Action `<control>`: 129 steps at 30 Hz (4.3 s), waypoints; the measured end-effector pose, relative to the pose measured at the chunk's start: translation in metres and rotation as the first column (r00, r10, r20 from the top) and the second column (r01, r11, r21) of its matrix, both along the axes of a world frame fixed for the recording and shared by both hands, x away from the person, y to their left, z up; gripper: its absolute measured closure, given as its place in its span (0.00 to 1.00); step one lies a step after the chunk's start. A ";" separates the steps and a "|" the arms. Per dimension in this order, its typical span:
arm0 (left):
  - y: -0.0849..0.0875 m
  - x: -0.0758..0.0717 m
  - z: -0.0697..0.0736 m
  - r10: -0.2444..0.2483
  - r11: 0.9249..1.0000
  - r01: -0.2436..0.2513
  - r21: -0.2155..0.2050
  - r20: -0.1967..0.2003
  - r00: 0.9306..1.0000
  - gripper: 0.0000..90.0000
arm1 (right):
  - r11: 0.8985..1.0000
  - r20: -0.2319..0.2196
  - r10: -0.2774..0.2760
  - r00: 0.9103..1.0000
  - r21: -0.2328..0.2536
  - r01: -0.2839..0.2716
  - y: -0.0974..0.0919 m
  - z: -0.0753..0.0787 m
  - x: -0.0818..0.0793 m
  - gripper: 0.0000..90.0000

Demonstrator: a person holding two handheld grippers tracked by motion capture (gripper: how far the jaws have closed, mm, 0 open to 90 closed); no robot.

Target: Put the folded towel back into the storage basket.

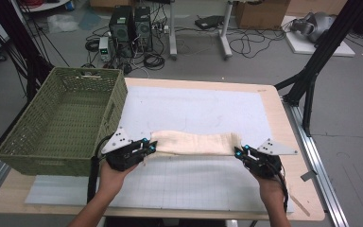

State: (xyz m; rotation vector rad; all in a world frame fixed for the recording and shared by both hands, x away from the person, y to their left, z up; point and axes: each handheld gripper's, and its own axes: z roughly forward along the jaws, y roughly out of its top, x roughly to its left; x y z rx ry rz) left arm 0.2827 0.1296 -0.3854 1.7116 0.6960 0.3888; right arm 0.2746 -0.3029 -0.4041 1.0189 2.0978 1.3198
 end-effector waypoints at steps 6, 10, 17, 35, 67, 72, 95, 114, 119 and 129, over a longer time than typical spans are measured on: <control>0.010 -0.001 0.010 0.015 0.999 -0.015 -0.030 0.009 1.000 0.92 | 1.000 0.030 0.008 1.000 0.008 -0.008 0.009 0.009 0.009 0.90; 0.016 -0.002 0.018 0.031 0.999 -0.029 -0.041 0.028 0.999 0.92 | 1.000 0.063 0.020 0.998 0.020 -0.022 0.013 0.022 0.016 0.90; 0.023 -0.005 0.027 0.059 0.998 -0.057 -0.032 0.058 0.997 0.92 | 0.999 0.084 0.035 0.996 0.009 -0.036 0.024 0.041 0.035 0.90; 0.053 -0.013 0.050 0.153 0.987 -0.146 -0.062 0.128 0.980 0.92 | 0.996 0.134 0.078 0.988 -0.050 -0.072 0.077 0.090 0.096 0.90; 0.124 -0.037 0.065 0.347 0.935 -0.329 -0.133 0.154 0.925 0.92 | 0.983 0.208 0.176 0.962 -0.096 -0.159 0.222 0.155 0.174 0.90; 0.135 -0.041 0.065 0.378 0.923 -0.359 -0.142 0.145 0.914 0.92 | 0.980 0.210 0.191 0.959 -0.104 -0.172 0.242 0.156 0.180 0.90; 0.181 -0.053 0.059 0.501 0.864 -0.491 -0.115 0.097 0.860 0.92 | 0.957 0.193 0.283 0.940 -0.117 -0.264 0.349 0.166 0.210 0.90; 0.198 -0.052 0.052 0.559 0.829 -0.556 -0.060 0.082 0.825 0.92 | 0.954 0.154 0.291 0.944 -0.127 -0.273 0.422 0.141 0.229 0.90; 0.205 -0.050 0.048 0.612 0.790 -0.610 -0.061 0.031 0.790 0.68 | 0.964 0.171 0.266 0.949 -0.070 -0.258 0.435 0.133 0.230 0.75; 0.212 -0.050 0.049 0.621 0.782 -0.618 -0.080 0.026 0.783 0.41 | 0.968 0.144 0.248 0.958 -0.070 -0.240 0.429 0.128 0.228 0.60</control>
